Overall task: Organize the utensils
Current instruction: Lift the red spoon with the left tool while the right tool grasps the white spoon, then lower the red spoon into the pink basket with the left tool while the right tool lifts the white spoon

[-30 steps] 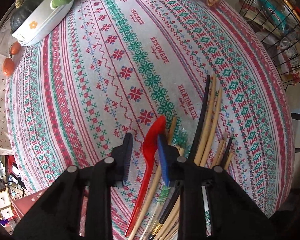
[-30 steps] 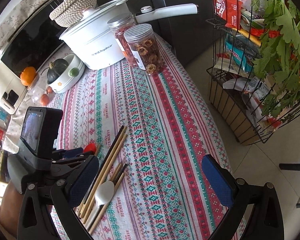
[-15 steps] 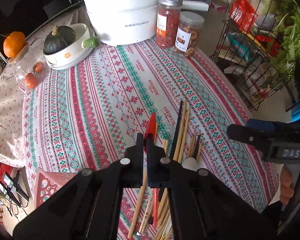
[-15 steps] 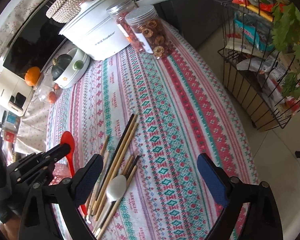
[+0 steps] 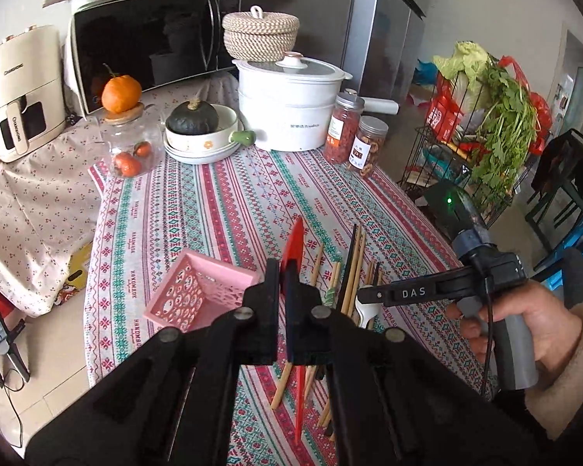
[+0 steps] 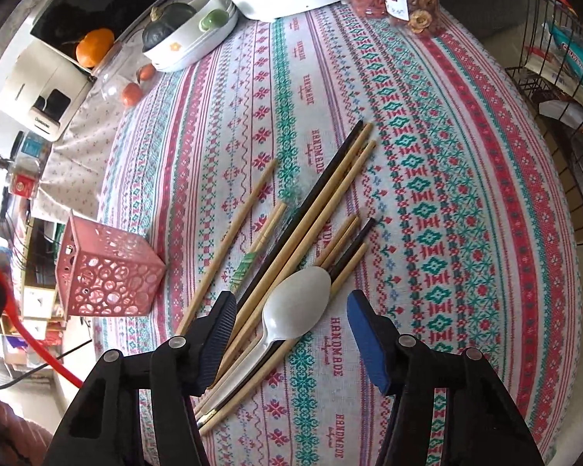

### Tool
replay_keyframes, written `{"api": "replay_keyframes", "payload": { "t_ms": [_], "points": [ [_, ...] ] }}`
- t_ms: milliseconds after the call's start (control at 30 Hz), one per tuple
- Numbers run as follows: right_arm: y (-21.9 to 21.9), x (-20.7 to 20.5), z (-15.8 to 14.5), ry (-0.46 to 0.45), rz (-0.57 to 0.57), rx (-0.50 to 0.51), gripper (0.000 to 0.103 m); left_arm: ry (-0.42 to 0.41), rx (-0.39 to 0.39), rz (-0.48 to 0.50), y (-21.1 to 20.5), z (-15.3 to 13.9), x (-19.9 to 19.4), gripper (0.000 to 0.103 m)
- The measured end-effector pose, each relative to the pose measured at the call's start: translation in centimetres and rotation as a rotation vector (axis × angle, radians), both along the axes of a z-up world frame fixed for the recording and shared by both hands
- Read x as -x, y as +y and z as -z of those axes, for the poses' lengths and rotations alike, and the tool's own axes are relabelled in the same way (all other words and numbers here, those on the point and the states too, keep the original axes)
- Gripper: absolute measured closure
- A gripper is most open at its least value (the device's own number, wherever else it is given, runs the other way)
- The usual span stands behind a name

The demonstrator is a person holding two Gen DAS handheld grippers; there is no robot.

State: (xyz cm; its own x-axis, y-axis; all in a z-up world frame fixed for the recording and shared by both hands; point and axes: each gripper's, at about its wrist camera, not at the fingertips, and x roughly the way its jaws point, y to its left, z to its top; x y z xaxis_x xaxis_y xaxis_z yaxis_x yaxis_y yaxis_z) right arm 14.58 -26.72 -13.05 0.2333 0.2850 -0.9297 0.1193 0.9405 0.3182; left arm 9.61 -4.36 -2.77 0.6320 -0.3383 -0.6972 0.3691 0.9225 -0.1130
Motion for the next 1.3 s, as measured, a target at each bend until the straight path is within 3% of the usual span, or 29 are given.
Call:
{"api": "replay_keyframes", "payload": {
  "t_ms": [267,500,767,1000,1100,1300],
  "points": [
    [1.9,-0.7,1.6,0.035,0.002,0.120,0.060,-0.073,0.094,-0.029,3.0,-1.1,1.0,0.100],
    [2.0,-0.3,1.2,-0.002,0.008,0.144,0.061,-0.126,0.126,-0.065,4.5,-1.5,1.6,0.100],
    [1.1,1.9,-3.2,-0.145,0.036,0.071,0.061,-0.373,0.159,-0.186,6.5,-4.2,2.6,0.100],
    [2.0,3.8,-6.9,-0.298,0.019,0.109,0.061,-0.598,0.189,-0.308,7.0,-4.6,1.8,0.100],
    [1.9,4.1,-7.7,-0.332,0.019,0.126,0.061,-0.617,0.157,-0.325,6.3,-3.3,0.8,0.100],
    [1.7,3.9,-8.0,-0.352,0.031,0.141,0.061,-0.574,0.078,-0.316,4.9,-0.2,-0.9,0.100]
  ]
}}
